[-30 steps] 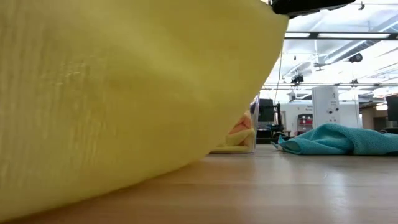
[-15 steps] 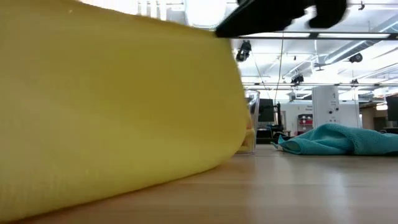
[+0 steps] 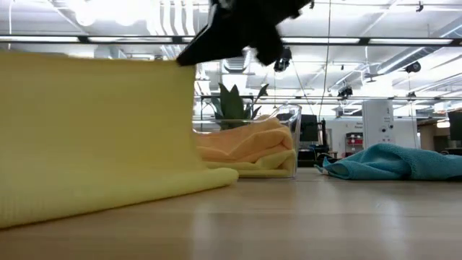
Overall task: Fold microfiber towels
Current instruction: Fold the yellow microfiber towel
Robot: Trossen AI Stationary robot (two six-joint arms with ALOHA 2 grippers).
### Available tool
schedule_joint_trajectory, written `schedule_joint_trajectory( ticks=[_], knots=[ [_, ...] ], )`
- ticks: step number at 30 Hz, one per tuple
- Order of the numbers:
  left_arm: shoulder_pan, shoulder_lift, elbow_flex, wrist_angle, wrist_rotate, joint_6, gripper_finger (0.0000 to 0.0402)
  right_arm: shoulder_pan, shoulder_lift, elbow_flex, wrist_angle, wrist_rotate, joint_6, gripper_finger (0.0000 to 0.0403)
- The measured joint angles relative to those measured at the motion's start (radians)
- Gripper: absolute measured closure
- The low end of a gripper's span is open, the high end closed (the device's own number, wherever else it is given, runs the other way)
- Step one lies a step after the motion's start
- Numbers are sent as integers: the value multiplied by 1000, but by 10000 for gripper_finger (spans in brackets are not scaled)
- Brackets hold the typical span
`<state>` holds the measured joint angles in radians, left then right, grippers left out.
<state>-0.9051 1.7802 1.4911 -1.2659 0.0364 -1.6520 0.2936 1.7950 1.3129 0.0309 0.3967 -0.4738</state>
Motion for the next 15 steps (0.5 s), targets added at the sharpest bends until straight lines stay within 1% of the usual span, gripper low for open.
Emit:
schedule_joint_trajectory(
  ticks=[5,15],
  knots=[
    [0,0,-35,0,0,0,401,-32,68,74,-51,1,-10,394],
    [1,0,-114,-1,0,-2,401,-55,89,87,-55,-3,-17,394]
  ],
)
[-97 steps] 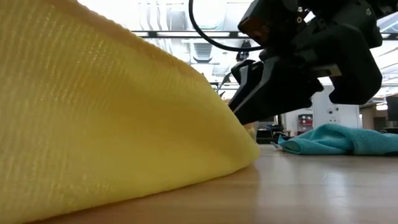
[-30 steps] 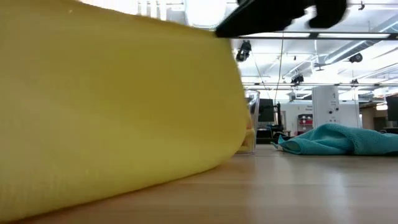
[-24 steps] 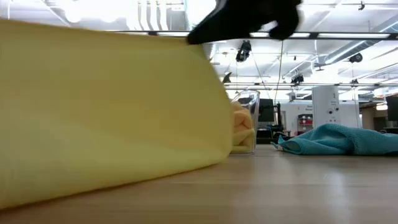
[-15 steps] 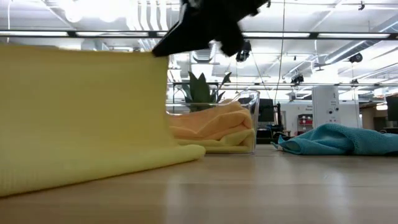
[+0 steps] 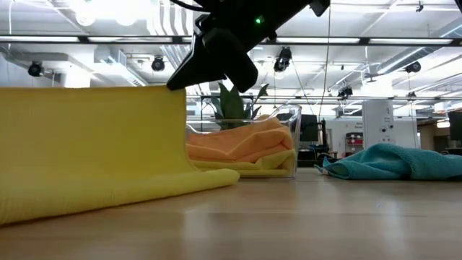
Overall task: Fold microfiber towels
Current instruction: Fold the yellow microfiber towel
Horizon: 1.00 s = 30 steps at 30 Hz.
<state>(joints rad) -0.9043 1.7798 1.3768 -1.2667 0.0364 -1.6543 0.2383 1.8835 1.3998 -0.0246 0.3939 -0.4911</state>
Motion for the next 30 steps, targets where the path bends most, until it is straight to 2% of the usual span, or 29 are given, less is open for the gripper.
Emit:
schedule_joint_trajectory(
  ticks=[6,9,15,22,30],
  knots=[
    [1,0,-28,0,0,-14,401,0,0,0,0,-3,-1,394],
    [1,0,-48,1,2,-33,401,0,0,0,2,-36,-1,389],
    [1,0,-67,1,4,-43,395,-7,0,-1,7,-49,13,344],
    [2,0,-70,-1,6,-45,332,-10,-17,-2,-22,-43,65,280],
    [2,0,-69,-9,6,-24,249,13,-123,-26,-244,-56,180,283]
  ],
)
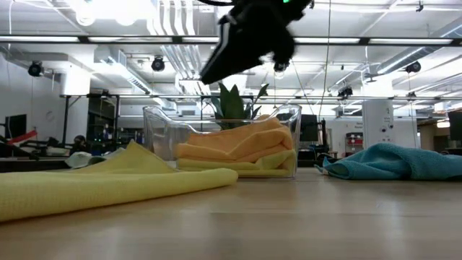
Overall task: Fold microfiber towels
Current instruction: Fold the yellow microfiber towel
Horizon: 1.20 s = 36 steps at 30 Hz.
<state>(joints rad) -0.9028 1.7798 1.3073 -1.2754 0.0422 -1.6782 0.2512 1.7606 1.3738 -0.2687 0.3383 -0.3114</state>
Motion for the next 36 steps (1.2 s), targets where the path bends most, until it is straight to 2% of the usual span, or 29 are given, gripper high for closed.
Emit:
schedule_joint_trajectory(
  ticks=[5,10,16,19,26,36],
  knots=[
    [12,0,1,36,-35,10,236,55,-91,-79,-93,-2,94,286],
    [38,0,1,169,-116,43,236,125,-178,-186,-82,-2,193,291],
    [72,6,1,392,-319,144,236,175,-234,-315,61,2,241,310],
    [100,18,1,490,-381,205,236,179,-246,-370,158,2,237,321],
    [172,67,1,603,-389,342,236,179,-247,-434,259,3,232,347],
    [248,124,0,610,-461,360,236,179,-247,-443,260,3,231,360]
  ],
)
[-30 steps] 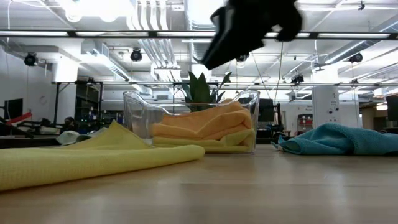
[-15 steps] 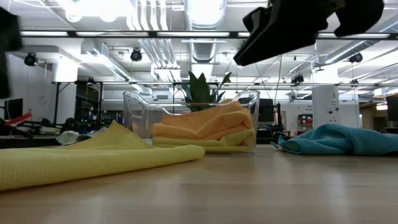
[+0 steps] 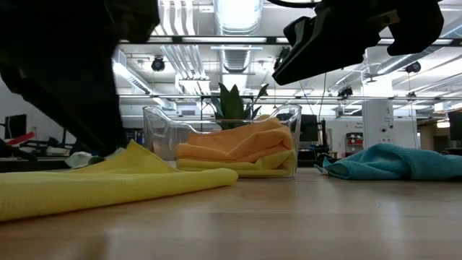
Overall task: Fold microfiber towels
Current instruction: Fold the yellow microfiber towel
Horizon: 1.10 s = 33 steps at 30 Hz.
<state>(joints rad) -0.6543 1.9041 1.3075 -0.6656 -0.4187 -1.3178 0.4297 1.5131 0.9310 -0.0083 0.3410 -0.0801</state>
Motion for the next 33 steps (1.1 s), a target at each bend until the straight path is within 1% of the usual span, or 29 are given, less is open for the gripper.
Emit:
schedule_joint_trajectory(
  ticks=[6,10,16,27,30,33],
  knots=[
    [40,56,0,5,-7,3,236,0,0,0,4,0,-2,360],
    [54,86,1,38,-5,45,236,0,0,0,7,0,-6,360],
    [60,86,-1,111,6,104,236,0,1,0,21,1,-10,360],
    [60,115,-1,167,19,112,236,0,1,0,21,1,-10,360],
    [60,123,0,226,30,165,236,0,1,0,21,1,-10,360],
    [58,127,0,307,64,276,236,0,1,-1,21,1,-14,360]
  ],
)
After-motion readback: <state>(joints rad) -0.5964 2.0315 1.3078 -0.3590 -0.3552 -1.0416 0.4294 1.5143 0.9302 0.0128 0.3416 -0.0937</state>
